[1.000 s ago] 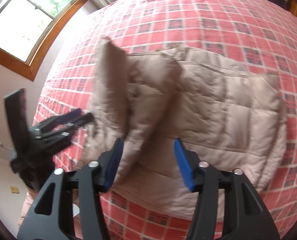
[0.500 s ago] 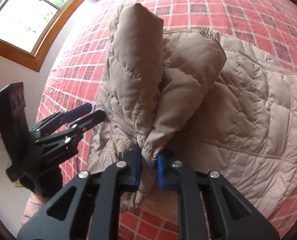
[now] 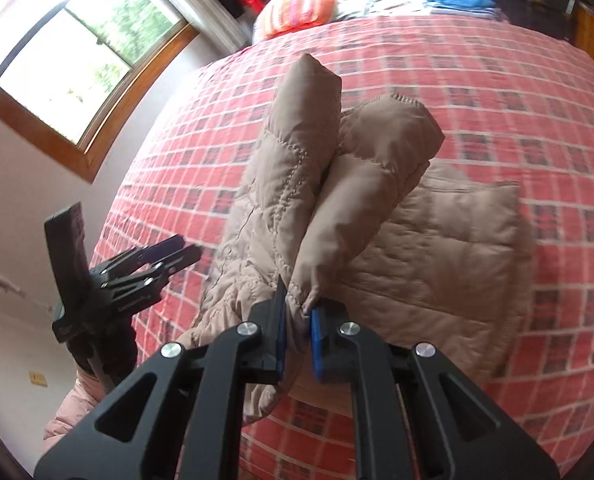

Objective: Fold large clothes
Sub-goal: 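Open both tools and press the folded coat flat into a bundle, then grasp the folded coat bundle's edge with the right tool while the left tool grips it too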

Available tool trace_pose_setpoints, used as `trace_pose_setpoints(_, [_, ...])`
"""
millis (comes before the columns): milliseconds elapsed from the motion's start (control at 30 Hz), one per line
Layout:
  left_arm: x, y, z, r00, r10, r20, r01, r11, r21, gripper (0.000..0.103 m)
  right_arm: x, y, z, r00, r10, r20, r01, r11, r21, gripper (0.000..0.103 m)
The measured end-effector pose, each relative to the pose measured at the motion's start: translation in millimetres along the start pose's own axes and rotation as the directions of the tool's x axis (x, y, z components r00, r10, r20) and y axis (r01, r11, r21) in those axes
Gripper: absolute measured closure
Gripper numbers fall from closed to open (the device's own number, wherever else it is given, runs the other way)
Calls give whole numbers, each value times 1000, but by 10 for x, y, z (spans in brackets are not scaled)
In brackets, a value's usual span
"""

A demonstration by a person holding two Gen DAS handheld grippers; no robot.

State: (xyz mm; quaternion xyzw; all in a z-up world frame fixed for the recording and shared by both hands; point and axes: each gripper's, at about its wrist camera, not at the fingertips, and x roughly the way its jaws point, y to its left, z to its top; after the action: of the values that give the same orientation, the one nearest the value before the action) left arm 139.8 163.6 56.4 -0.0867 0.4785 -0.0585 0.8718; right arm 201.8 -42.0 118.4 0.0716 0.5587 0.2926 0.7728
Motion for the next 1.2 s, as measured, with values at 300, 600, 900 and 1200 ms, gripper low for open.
trace_pose_setpoints(300, [250,-451,-95,998,-39,-39,41,997,61,48,-57,-828,-126,1000,-31,0,31,989,146,95])
trace_pose_setpoints(600, [350,-839,-116,998,-39,-43,44,992,118,46,384,-1518,-257,998,11,-66,7,967,256,95])
trace_pose_setpoints(900, [665,-782,-188,998,-12,-65,20,993,119,32,684,-1328,-418,997,-25,-73,41,974,224,92])
trace_pose_setpoints(1200, [386,-831,-226,1000,-20,-17,22,991,129,33,142,-988,-614,991,-134,4,132,978,159,71])
